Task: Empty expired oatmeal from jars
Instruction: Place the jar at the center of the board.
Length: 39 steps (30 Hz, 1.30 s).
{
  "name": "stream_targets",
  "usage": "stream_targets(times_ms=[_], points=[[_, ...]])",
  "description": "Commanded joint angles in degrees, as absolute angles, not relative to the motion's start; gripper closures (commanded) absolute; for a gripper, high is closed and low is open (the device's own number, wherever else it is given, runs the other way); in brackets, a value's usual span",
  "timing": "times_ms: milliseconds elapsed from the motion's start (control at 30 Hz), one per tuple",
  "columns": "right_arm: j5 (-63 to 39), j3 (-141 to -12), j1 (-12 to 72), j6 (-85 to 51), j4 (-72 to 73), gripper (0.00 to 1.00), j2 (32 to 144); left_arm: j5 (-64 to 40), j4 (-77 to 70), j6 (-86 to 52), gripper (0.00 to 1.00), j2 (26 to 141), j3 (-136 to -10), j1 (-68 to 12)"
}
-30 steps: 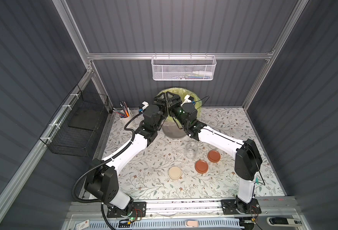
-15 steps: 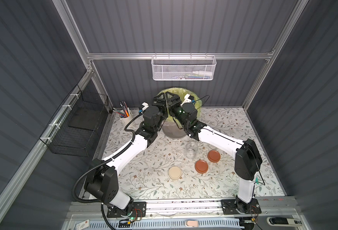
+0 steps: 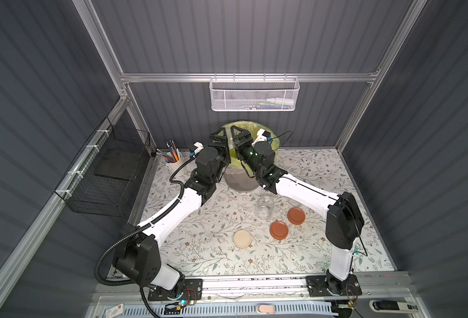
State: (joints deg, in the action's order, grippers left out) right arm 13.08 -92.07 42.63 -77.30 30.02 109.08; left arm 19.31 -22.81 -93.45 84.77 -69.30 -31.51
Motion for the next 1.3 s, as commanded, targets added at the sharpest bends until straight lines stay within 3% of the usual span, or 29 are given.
stream_targets(times_ms=[0, 533, 1267], points=[[11.8, -91.9, 41.7, -77.1, 32.8, 0.49, 105.4, 19.0, -22.5, -92.5, 0.00, 82.6, -68.3, -30.4], [6.2, -93.0, 40.8, -73.3, 26.7, 0.49, 101.8, 5.5, -21.7, -94.1, 0.00, 81.0, -67.6, -22.1], [4.9, -71.7, 43.7, -74.8, 28.2, 0.49, 85.8, 7.2, -8.2, -88.5, 0.00, 68.7, -60.1, -20.5]])
